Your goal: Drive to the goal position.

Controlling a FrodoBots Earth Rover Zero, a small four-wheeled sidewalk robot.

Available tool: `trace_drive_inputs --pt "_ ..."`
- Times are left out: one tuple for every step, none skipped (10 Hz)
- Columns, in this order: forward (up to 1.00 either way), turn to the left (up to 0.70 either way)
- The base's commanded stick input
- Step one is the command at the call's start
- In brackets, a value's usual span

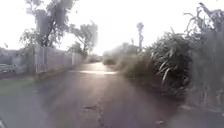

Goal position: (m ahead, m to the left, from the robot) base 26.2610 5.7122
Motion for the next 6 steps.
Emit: trace_drive_inputs --pt "1.0 0.0" --pt "1.0 0.0" --pt "1.0 0.0" --pt "1.0 0.0" --pt "1.0 0.0" --pt "1.0 0.0"
